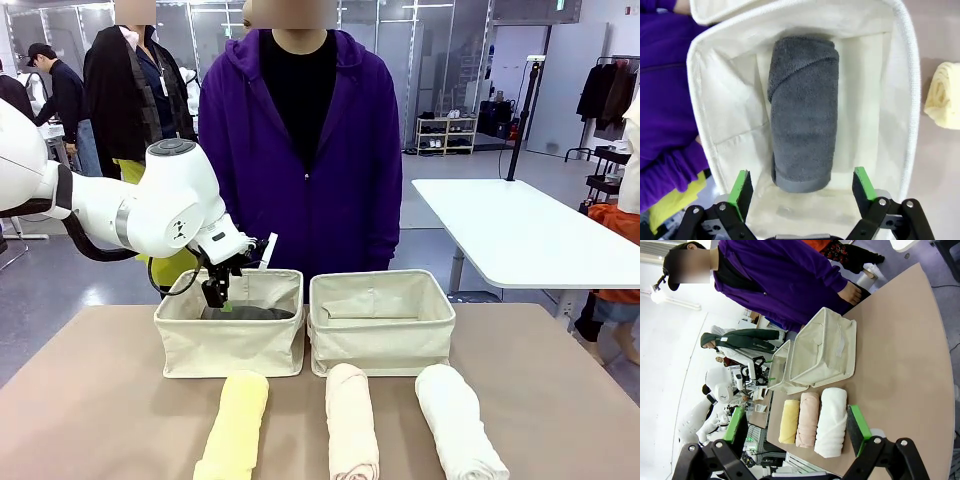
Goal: Divide the towels into two baskets.
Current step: Pick up one hotel-folded towel from the bottom of the table and place it in the Fabric basket indicated by the person.
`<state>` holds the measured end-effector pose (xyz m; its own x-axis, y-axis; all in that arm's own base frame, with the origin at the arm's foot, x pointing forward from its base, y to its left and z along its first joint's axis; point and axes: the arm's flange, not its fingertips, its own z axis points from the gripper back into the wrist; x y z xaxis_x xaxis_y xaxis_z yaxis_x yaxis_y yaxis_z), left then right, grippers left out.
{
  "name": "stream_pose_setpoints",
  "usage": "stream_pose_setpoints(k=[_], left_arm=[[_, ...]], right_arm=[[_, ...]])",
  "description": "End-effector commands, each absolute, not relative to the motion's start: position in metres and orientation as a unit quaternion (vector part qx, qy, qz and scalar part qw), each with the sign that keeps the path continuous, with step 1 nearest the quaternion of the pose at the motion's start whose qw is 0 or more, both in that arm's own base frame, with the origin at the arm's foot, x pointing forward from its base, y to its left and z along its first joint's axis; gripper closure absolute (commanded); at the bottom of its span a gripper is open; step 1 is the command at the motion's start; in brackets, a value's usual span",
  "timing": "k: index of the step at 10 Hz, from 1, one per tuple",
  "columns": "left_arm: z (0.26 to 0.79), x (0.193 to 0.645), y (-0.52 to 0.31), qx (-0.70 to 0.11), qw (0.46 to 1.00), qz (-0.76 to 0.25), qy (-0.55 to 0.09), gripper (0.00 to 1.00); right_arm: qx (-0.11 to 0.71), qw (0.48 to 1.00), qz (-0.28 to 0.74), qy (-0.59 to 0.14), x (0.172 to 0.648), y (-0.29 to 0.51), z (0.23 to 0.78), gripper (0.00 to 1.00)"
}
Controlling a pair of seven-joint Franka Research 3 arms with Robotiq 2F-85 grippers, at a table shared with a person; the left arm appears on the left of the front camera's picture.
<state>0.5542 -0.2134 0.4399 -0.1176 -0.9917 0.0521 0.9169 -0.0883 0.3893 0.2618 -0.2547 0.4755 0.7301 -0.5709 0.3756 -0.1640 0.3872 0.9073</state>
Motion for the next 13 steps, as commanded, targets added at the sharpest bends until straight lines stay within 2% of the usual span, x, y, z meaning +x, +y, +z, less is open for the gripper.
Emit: stream_pose_setpoints(k=[1, 3, 4, 6, 7, 10, 13], left_arm=[[0.491, 0.532, -0.197, 0.041, 0.742, -0.655, -0.135, 0.00], [0.536, 0.501, -0.161, -0.070, 0.807, -0.563, -0.166, 0.00], [0.550, 0.489, -0.137, -0.119, 0.823, -0.524, -0.186, 0.00], [0.556, 0.453, -0.082, -0.272, 0.845, -0.423, -0.181, 0.00], [0.559, 0.431, -0.052, -0.362, 0.826, -0.386, -0.194, 0.00], [0.551, 0.367, 0.068, -0.504, 0.793, -0.235, -0.251, 0.00], [0.510, 0.318, 0.175, -0.543, 0.775, -0.108, -0.307, 0.00]], right_arm=[[0.537, 0.759, -0.129, -0.346, 0.259, -0.254, 0.477, 0.00], [0.537, 0.759, -0.129, -0.346, 0.259, -0.254, 0.477, 0.00], [0.537, 0.759, -0.129, -0.346, 0.259, -0.254, 0.477, 0.00], [0.537, 0.759, -0.129, -0.346, 0.259, -0.254, 0.477, 0.00], [0.537, 0.759, -0.129, -0.346, 0.259, -0.254, 0.477, 0.00], [0.537, 0.759, -0.129, -0.346, 0.259, -0.254, 0.477, 0.00], [0.537, 0.759, -0.129, -0.346, 0.259, -0.254, 0.477, 0.00]])
